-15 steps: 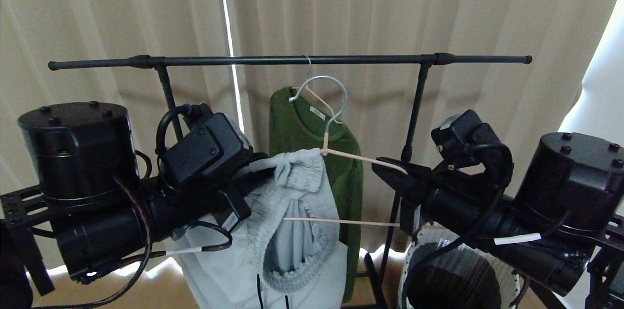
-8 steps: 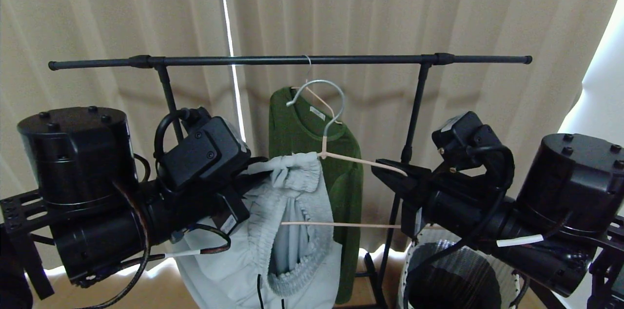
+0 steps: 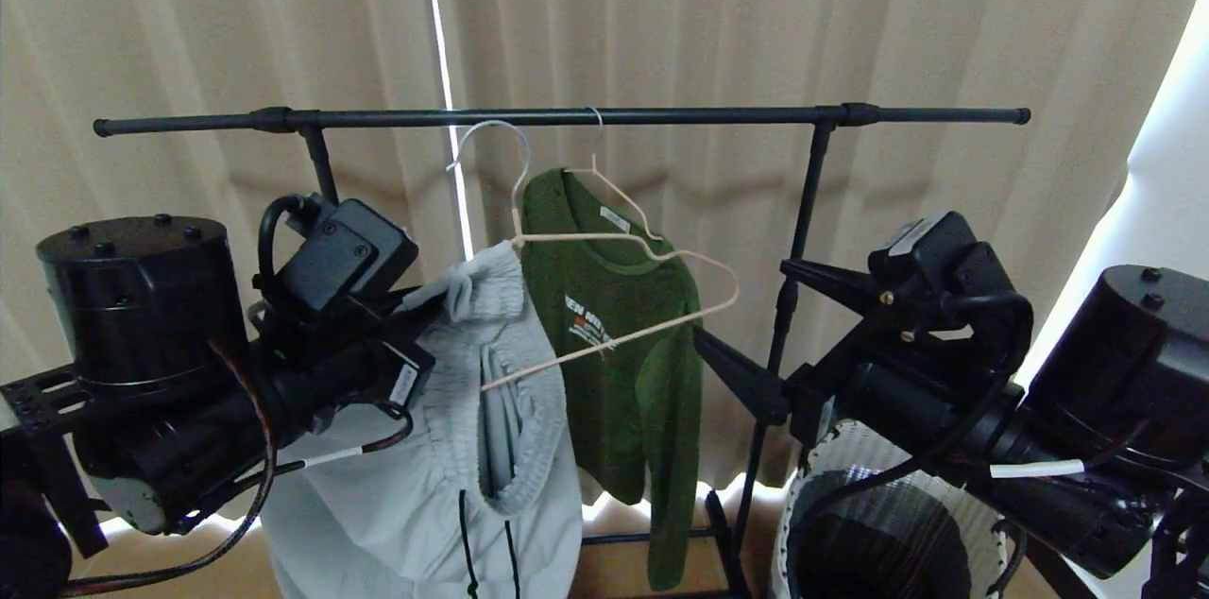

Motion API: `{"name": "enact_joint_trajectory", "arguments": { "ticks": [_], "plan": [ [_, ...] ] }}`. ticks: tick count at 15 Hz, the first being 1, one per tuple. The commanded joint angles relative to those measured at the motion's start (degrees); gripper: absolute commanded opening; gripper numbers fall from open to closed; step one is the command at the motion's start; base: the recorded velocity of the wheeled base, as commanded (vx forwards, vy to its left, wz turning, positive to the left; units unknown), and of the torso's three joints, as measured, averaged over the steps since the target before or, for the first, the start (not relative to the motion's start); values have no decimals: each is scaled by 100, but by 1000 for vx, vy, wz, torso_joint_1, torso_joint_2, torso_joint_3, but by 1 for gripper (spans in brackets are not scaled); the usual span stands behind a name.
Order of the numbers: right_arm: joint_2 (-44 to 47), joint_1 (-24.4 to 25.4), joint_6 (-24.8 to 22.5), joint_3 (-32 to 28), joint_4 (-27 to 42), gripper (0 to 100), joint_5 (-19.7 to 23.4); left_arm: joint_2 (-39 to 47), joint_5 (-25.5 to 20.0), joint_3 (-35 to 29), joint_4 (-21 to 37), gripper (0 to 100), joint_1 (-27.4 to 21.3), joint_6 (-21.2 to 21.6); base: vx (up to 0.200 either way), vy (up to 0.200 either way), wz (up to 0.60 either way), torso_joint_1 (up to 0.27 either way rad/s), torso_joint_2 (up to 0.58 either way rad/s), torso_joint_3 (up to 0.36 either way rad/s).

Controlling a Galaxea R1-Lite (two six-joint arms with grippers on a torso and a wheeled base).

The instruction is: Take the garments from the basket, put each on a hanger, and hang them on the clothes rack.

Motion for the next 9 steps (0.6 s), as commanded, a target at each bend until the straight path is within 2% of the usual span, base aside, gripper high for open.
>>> {"name": "enact_joint_trajectory", "arguments": {
  "ticks": [1, 2, 4, 6, 9],
  "plan": [
    [129, -11, -21, 128, -30, 100, 3, 14, 39, -42, -11, 0, -79, -142, 0, 0, 0, 0, 0, 0],
    [129, 15, -21, 242, -65, 100, 11, -47, 39, -68, -20, 0, -316, -757, 0, 0, 0, 0, 0, 0],
    [138, 112, -21, 330, -56, 100, 29, -144, 30, -235, -20, 0, -510, -1258, 0, 0, 0, 0, 0, 0],
    [288, 174, -21, 330, -65, 100, 38, -144, 30, -490, -20, 0, -712, -1636, 0, 0, 0, 0, 0, 0],
    [481, 182, -4, 216, -74, 100, 55, -144, 4, -605, -90, 0, -887, -1742, 0, 0, 0, 0, 0, 0]
  ]
}}
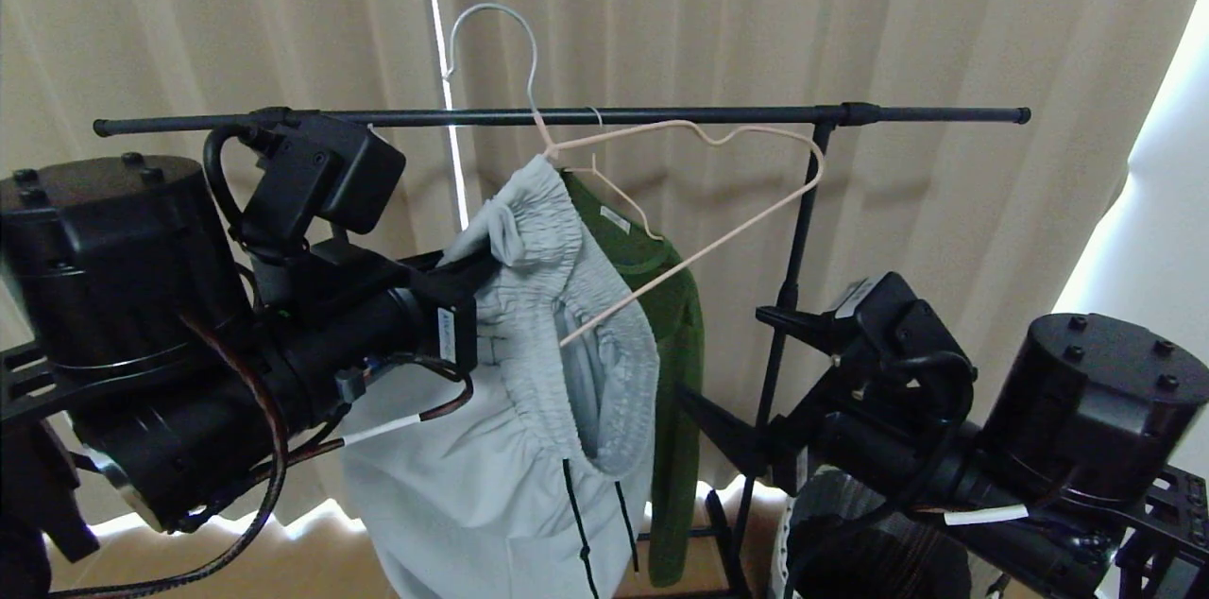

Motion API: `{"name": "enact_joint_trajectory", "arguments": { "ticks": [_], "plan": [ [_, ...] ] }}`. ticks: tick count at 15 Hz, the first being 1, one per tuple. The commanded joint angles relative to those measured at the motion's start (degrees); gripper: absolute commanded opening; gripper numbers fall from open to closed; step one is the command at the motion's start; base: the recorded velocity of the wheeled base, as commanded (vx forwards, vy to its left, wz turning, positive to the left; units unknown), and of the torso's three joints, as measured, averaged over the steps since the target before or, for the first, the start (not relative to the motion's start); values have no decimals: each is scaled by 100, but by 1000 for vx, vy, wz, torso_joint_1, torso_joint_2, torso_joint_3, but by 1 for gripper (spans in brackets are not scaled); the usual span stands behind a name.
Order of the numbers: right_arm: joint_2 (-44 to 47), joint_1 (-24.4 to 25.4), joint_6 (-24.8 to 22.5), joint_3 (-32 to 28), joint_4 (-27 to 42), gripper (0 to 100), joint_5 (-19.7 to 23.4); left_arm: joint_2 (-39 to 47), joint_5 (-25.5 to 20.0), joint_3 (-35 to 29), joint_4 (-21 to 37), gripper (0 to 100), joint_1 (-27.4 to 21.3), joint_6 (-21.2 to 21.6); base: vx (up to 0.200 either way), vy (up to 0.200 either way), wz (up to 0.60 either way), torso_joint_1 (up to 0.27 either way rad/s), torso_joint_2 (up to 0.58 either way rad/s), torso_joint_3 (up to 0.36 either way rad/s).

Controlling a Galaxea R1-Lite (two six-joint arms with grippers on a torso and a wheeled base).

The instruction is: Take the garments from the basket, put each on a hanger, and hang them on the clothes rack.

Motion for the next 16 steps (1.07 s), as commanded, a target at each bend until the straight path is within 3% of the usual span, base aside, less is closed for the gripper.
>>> {"name": "enact_joint_trajectory", "arguments": {
  "ticks": [1, 7, 13, 14, 16],
  "plan": [
    [191, 7, 2, -110, -5, 100, 1, 1, 2, -24, -103, 0, -140, -1, 0, 0, 0, 0, 0, 0],
    [490, 7, 11, -233, -13, 100, 18, -8, 2, 11, -253, 0, -676, 8, 0, 0, 0, 0, 0, 0],
    [463, -2, 38, -189, -13, 100, 9, -26, -192, 266, -885, 0, -852, 61, 0, 0, 0, 0, 0, 0],
    [428, -11, 38, -163, -13, 0, 1, -26, -183, 266, -903, 0, -852, 69, 0, 0, 0, 0, 0, 0],
    [384, -55, 38, -154, -22, 0, -17, -26, -183, 257, -903, 0, -808, 96, 0, 0, 0, 0, 0, 0]
  ]
}}
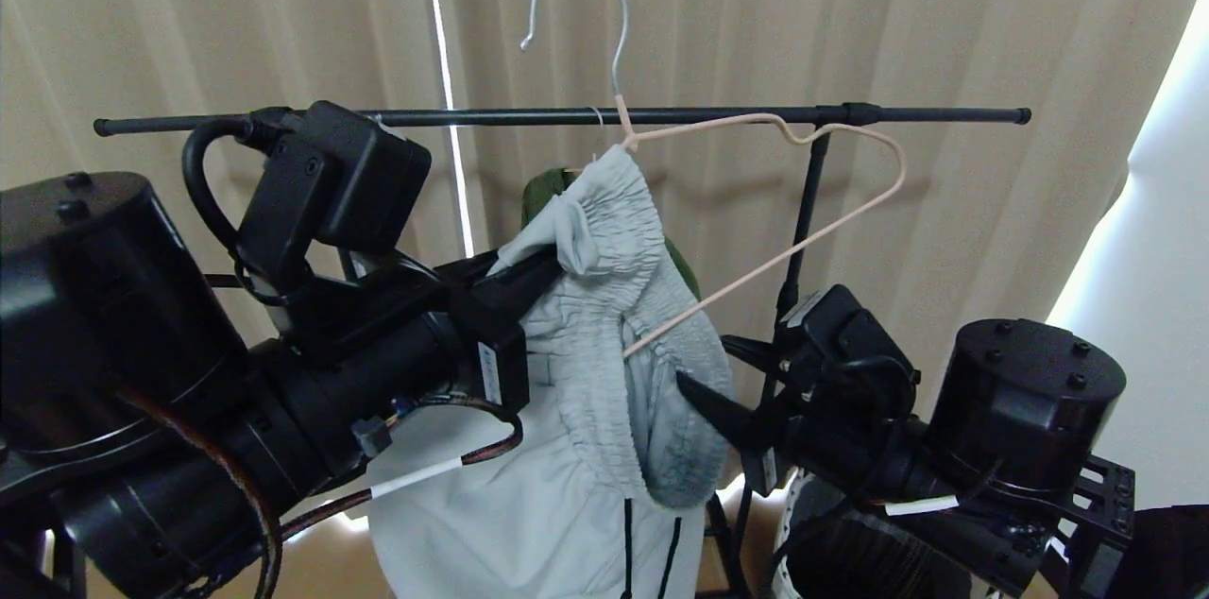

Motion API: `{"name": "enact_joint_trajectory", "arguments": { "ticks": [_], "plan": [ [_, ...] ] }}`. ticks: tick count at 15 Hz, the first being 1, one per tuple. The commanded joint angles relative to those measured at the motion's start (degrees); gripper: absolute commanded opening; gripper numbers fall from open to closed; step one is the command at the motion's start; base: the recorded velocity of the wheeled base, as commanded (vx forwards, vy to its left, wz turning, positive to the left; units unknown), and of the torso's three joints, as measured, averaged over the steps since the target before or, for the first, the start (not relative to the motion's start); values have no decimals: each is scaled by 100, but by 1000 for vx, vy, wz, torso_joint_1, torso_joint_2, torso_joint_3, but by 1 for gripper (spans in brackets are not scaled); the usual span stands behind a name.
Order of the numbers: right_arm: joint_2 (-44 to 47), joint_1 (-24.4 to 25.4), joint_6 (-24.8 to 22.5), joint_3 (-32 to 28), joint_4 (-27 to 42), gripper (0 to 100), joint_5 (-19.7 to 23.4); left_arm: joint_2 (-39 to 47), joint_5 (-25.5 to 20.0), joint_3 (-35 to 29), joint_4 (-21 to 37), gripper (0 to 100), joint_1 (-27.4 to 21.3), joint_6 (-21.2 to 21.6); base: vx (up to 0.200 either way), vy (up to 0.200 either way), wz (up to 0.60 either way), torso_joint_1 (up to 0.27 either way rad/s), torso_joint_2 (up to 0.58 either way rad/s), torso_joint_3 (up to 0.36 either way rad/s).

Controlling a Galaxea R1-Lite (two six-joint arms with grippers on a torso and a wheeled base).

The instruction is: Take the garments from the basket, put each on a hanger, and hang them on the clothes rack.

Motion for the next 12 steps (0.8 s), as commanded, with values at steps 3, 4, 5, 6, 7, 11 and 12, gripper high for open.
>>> {"name": "enact_joint_trajectory", "arguments": {
  "ticks": [3, 4, 5, 6, 7, 11, 12],
  "plan": [
    [-290, -424, -8, 243, 5, 0, -26, -13, 6, 74, -35, 0, 213, 285, 0, 0, 0, 0, 0, 0],
    [-431, -556, -8, 331, 5, 0, -26, -13, 6, 92, -52, 0, 231, 321, 0, 0, 0, 0, 0, 0],
    [-527, -679, -8, 375, 14, 0, -26, -4, 6, 118, -61, 0, 248, 329, 0, 0, 0, 0, 0, 0],
    [-624, -943, -8, 383, 14, 0, -18, 5, 6, 180, -70, 0, 372, 505, 0, 0, 0, 0, 0, 0],
    [-659, -1215, -8, 375, 14, 0, 9, 31, 6, 259, -88, 0, 512, 734, 0, 0, 0, 0, 0, 0],
    [-659, -1857, -8, 313, 5, 0, 18, 172, 6, 786, -589, 0, 1233, 1867, 0, 0, 0, 0, 0, 0],
    [-650, -1918, 1, 304, 5, 0, 18, 260, 6, 883, -791, 0, 1382, 2122, 0, 0, 0, 0, 0, 0]
  ]
}}
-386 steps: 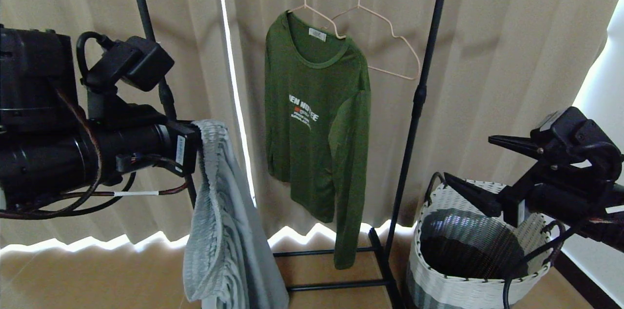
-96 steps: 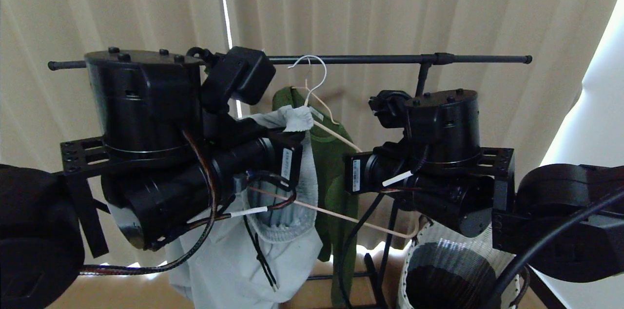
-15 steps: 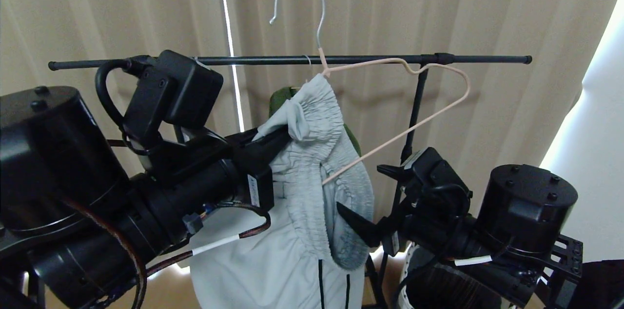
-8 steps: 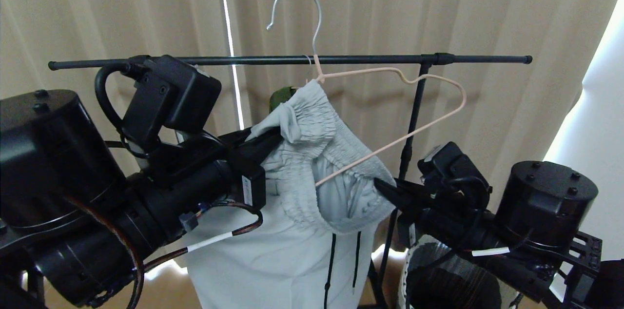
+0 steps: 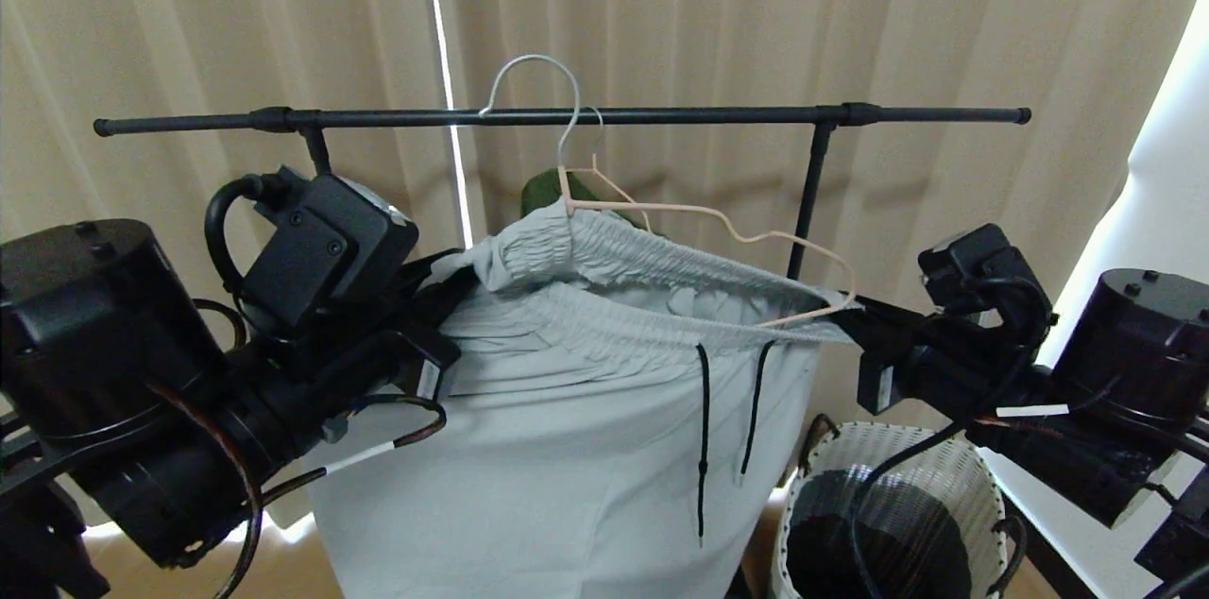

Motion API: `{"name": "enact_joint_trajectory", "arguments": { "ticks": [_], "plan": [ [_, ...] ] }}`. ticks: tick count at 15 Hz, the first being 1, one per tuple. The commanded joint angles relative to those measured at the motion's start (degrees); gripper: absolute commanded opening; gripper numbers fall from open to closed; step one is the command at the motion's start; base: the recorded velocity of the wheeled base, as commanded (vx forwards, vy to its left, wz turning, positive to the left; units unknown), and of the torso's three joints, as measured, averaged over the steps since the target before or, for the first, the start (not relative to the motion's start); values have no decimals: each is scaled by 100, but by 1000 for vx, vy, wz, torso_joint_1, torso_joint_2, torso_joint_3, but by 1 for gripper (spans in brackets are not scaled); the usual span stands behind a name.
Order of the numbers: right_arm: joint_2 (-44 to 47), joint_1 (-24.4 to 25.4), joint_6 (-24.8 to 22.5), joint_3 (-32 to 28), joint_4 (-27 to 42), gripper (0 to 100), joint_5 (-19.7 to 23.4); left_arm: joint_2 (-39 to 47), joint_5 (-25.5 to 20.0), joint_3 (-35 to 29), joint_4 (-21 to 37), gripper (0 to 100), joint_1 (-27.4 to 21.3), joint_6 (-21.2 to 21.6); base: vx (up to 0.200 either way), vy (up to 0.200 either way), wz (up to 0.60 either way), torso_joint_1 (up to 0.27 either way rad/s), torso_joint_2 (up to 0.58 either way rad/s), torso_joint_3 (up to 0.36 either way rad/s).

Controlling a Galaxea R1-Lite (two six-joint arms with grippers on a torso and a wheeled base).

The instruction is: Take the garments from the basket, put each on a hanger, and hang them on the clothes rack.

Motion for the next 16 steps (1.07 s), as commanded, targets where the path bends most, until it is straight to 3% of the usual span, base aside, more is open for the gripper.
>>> {"name": "enact_joint_trajectory", "arguments": {
  "ticks": [1, 6, 11, 16],
  "plan": [
    [-25, -147, 2, -18, 0, 0, -17, 213, 17, 217, -236, 0, 295, 238, 0, 0, 0, 0, 0, 0],
    [-34, -139, -6, 26, 26, 0, -9, 627, 8, 594, -939, 0, 761, 1108, 0, 0, 0, 0, 0, 0],
    [-69, 319, -217, -158, 545, 0, 150, 706, -194, 779, -991, 0, 725, 1275, 0, 0, 0, 0, 0, 0],
    [-438, 1118, -261, -598, 1899, 0, 141, 767, -168, 761, -1000, 0, 734, 1240, 0, 0, 0, 0, 0, 0]
  ]
}}
